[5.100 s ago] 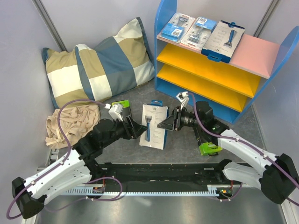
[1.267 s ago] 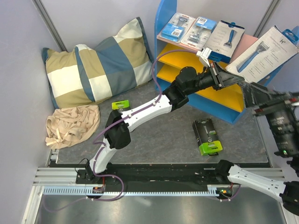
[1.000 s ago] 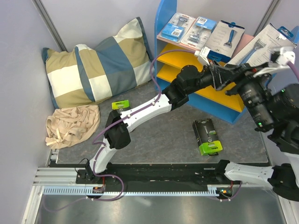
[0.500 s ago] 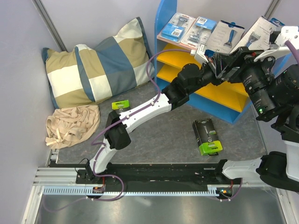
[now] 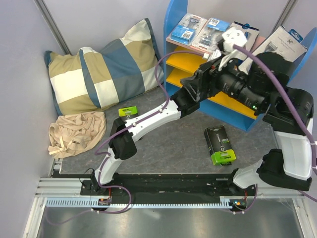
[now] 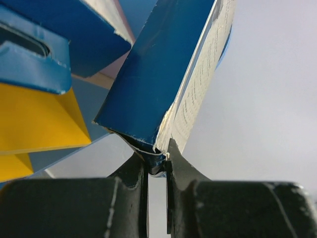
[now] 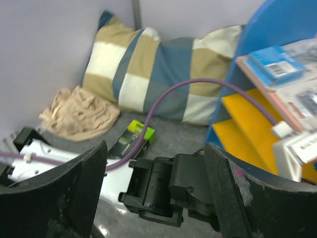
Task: Place and organize the shaving razors onto the shelf
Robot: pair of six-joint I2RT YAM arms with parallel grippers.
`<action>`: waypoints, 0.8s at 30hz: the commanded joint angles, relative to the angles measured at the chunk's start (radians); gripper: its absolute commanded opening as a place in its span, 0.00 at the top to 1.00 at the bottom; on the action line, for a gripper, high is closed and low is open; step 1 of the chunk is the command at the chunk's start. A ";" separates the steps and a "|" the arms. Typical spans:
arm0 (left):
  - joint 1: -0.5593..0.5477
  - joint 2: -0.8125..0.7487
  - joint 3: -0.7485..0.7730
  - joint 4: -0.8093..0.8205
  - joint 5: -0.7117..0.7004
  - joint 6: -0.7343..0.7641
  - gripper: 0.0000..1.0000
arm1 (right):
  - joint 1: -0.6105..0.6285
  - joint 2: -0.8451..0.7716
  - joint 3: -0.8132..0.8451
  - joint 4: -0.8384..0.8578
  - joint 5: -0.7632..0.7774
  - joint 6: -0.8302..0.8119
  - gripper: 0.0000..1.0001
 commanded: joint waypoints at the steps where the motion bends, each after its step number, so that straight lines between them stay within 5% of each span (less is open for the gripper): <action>1: -0.001 -0.097 -0.057 0.044 -0.014 0.091 0.98 | -0.052 0.016 -0.012 -0.045 -0.251 -0.047 0.13; 8: -0.001 -0.142 -0.137 0.049 -0.037 0.155 0.98 | -0.363 0.071 -0.017 -0.001 -0.671 -0.021 0.12; 13: 0.000 -0.157 -0.155 0.058 -0.051 0.172 0.98 | -0.618 0.090 -0.063 0.178 -0.878 0.161 0.14; 19: 0.000 -0.142 -0.136 0.053 -0.077 0.148 0.98 | -0.798 0.096 -0.058 0.238 -0.742 0.272 0.25; 20: 0.000 -0.139 -0.131 0.049 -0.077 0.137 0.98 | -0.828 0.087 -0.064 0.241 -0.660 0.277 0.35; 24: 0.002 -0.104 -0.065 0.004 -0.077 0.139 0.98 | -0.904 0.058 -0.095 0.235 -0.559 0.269 0.47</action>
